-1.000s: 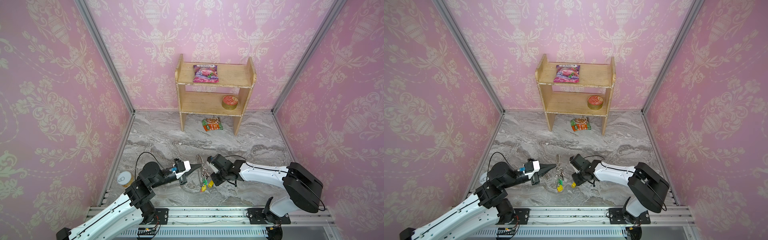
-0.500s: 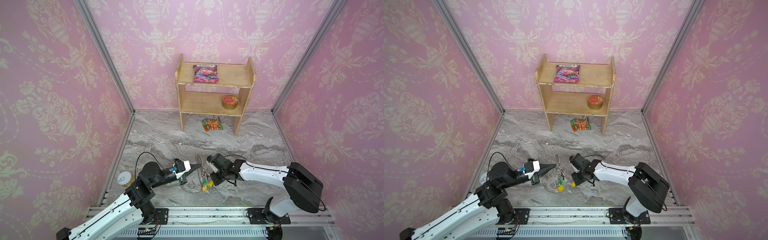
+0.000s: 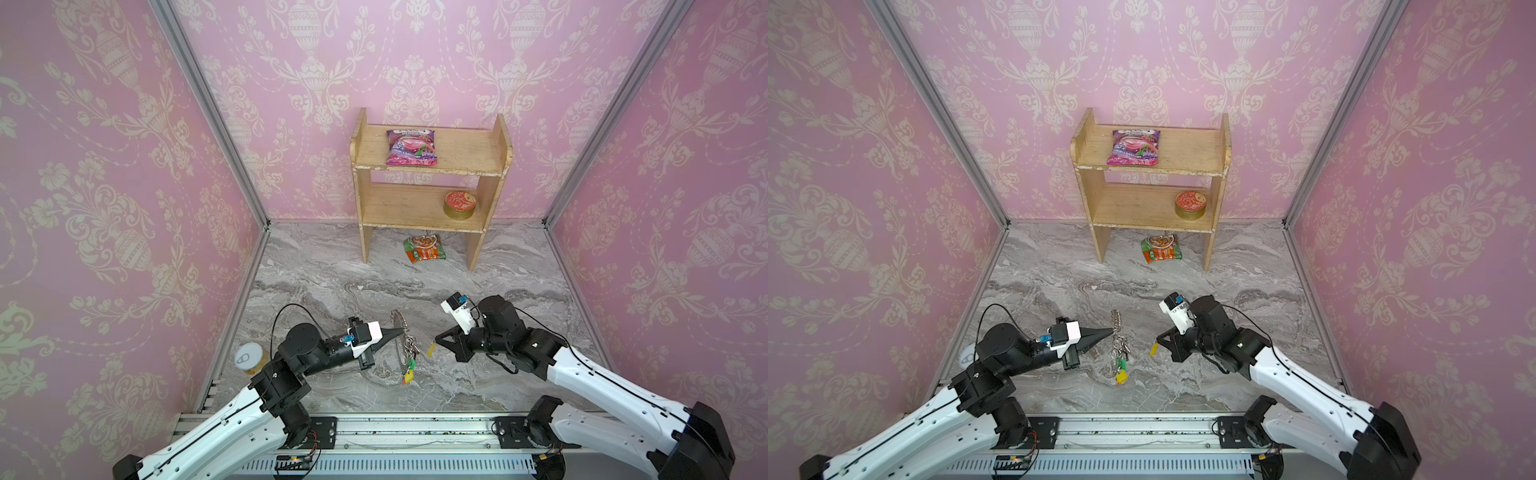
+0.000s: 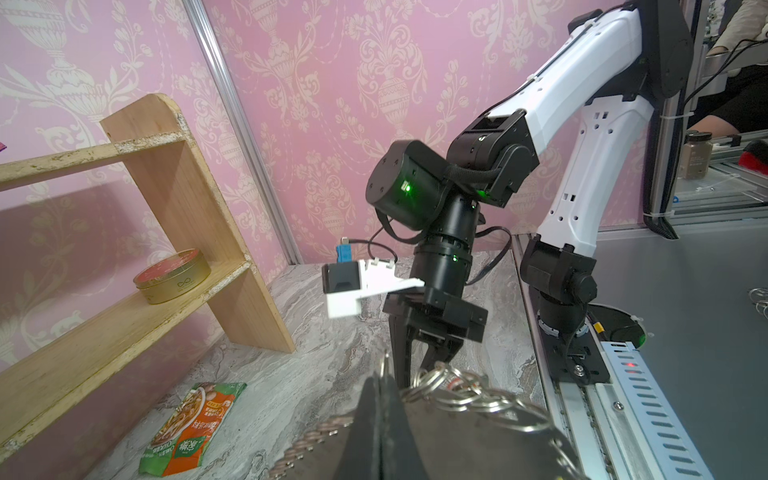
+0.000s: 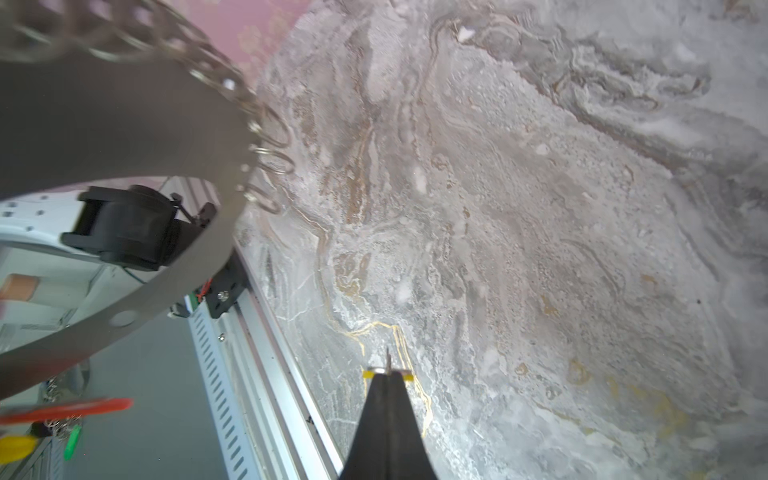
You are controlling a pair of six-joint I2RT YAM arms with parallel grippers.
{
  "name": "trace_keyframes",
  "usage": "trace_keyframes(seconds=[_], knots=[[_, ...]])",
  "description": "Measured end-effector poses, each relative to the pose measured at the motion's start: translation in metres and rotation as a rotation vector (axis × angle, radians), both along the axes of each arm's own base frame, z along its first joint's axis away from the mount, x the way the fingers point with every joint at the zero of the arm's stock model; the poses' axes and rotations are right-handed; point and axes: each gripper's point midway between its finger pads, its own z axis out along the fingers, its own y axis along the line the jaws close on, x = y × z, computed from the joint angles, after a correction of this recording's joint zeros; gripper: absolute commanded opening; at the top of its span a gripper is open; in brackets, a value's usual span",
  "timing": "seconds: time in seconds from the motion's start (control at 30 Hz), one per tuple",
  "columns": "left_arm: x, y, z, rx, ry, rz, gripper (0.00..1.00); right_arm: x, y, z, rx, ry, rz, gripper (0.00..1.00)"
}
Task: Put the keys on the keyring
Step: 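Lift the yellow-tag key with the right gripper toward the left-held plate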
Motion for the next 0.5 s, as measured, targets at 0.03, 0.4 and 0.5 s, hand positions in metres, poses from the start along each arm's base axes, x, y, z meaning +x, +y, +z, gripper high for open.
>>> trace_keyframes(seconds=[0.03, 0.4, 0.5], knots=[[0.000, -0.001, 0.000, 0.004, 0.001, -0.003, 0.00, -0.003, -0.002, 0.013, 0.037, -0.028, 0.020, 0.00], [-0.003, -0.024, 0.035, 0.033, -0.041, -0.120, 0.00, -0.041, -0.013, 0.136, 0.134, -0.334, 0.242, 0.00], [-0.003, -0.032, 0.051, 0.024, -0.064, -0.145, 0.00, -0.052, -0.021, 0.163, 0.122, -0.422, 0.273, 0.00]])
